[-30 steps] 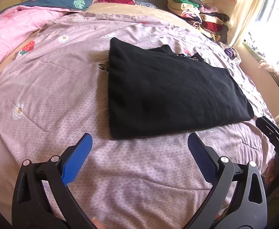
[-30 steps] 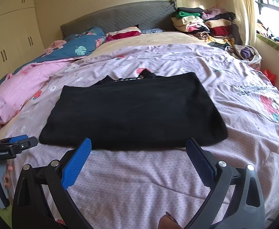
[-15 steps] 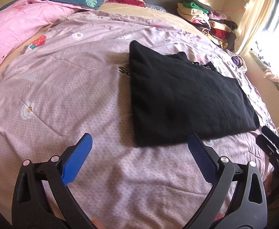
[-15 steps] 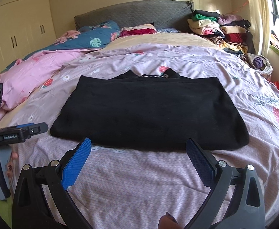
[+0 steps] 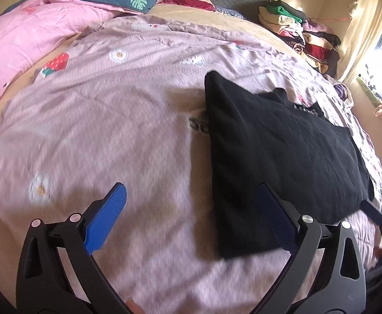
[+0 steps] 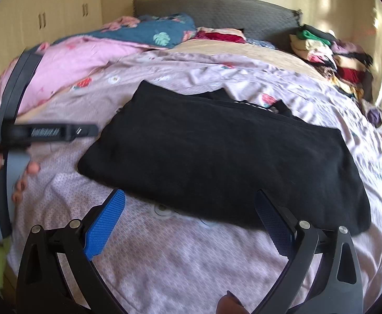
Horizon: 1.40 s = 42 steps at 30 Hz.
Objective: Fold small clothes
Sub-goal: 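Grasp the black shirt's edge with the right tool while the left tool grasps it too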
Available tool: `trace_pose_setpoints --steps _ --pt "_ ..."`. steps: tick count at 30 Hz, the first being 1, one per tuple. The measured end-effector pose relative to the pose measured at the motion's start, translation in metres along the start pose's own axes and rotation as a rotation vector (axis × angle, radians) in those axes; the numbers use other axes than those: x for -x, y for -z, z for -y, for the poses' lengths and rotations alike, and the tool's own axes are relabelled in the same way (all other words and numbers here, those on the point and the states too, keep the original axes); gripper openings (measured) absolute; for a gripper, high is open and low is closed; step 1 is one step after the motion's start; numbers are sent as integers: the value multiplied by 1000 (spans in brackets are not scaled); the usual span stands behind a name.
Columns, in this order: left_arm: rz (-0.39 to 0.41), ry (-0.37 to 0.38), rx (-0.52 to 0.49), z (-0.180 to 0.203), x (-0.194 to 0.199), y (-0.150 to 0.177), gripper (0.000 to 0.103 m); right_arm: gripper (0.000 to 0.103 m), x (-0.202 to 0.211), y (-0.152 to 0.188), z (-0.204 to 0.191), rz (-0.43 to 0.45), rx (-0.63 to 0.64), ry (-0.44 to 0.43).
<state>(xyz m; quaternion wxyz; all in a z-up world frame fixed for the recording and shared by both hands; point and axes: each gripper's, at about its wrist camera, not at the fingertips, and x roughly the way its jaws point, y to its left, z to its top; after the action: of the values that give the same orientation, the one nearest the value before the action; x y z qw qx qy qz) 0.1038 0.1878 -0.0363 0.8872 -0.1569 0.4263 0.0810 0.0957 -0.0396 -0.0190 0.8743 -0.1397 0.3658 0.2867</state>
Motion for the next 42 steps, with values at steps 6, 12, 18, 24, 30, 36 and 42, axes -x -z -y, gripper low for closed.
trace_pose_setpoints --steps 6,12,18,24,30,36,42 --pt "-21 12 4 3 -24 -32 94 99 -28 -5 -32 -39 162 41" --pt "-58 10 -4 7 -46 -51 94 99 -54 -3 -60 -49 326 113" --pt "-110 25 -1 8 -72 -64 94 99 -75 -12 -69 -43 384 156" --pt "-130 45 16 9 -82 -73 94 96 -82 -23 -67 24 402 188" --pt "-146 76 55 8 -83 -78 94 25 -51 -29 -54 160 352 83" --pt "-176 160 139 16 -81 -80 93 10 -32 -34 -34 205 265 51" --pt "-124 268 156 50 -64 -86 68 8 -4 -29 -9 252 137 40"
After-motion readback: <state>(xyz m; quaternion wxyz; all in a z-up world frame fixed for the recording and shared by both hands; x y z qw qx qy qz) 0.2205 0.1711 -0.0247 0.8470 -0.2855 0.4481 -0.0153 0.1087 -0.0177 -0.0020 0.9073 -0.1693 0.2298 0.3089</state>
